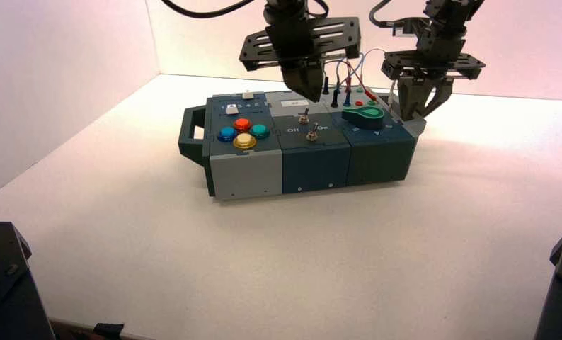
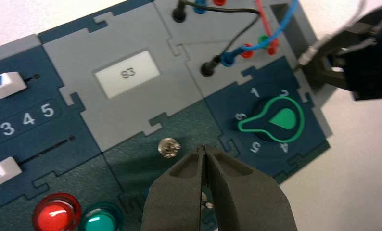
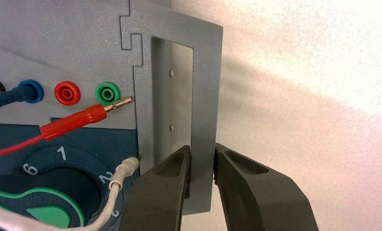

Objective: Flip the top switch off with the left gripper.

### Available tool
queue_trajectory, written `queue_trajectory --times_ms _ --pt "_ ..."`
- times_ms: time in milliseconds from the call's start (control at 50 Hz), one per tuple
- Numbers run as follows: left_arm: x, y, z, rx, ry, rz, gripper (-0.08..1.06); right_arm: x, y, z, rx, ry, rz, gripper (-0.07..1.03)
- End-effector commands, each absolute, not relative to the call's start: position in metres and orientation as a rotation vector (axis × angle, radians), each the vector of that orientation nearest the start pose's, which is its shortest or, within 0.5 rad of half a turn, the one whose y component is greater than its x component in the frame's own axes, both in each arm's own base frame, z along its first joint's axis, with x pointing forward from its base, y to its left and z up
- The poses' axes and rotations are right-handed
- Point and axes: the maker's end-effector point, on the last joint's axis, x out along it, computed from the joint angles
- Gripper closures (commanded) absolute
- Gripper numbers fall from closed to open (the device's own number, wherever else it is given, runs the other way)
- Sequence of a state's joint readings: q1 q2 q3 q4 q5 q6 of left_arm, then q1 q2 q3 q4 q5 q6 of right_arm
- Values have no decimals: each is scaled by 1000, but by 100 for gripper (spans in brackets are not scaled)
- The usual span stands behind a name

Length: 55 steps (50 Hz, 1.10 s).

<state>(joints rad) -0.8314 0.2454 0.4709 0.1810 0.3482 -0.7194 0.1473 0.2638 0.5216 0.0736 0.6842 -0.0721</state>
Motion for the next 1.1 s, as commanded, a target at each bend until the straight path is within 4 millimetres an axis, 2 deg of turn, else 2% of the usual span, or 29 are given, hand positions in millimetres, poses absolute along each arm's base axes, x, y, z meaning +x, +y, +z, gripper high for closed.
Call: queue_trajectory --times_ms 20,680,1100 --pt "316 -327 65 -29 1083 -416 100 368 68 20 -87 1441 180 98" --pt "319 -330 50 -13 1103 -408 100 368 68 20 -90 1441 181 98" --pt "330 -319 49 -30 1102 -378 100 368 68 20 -90 1439 182 98"
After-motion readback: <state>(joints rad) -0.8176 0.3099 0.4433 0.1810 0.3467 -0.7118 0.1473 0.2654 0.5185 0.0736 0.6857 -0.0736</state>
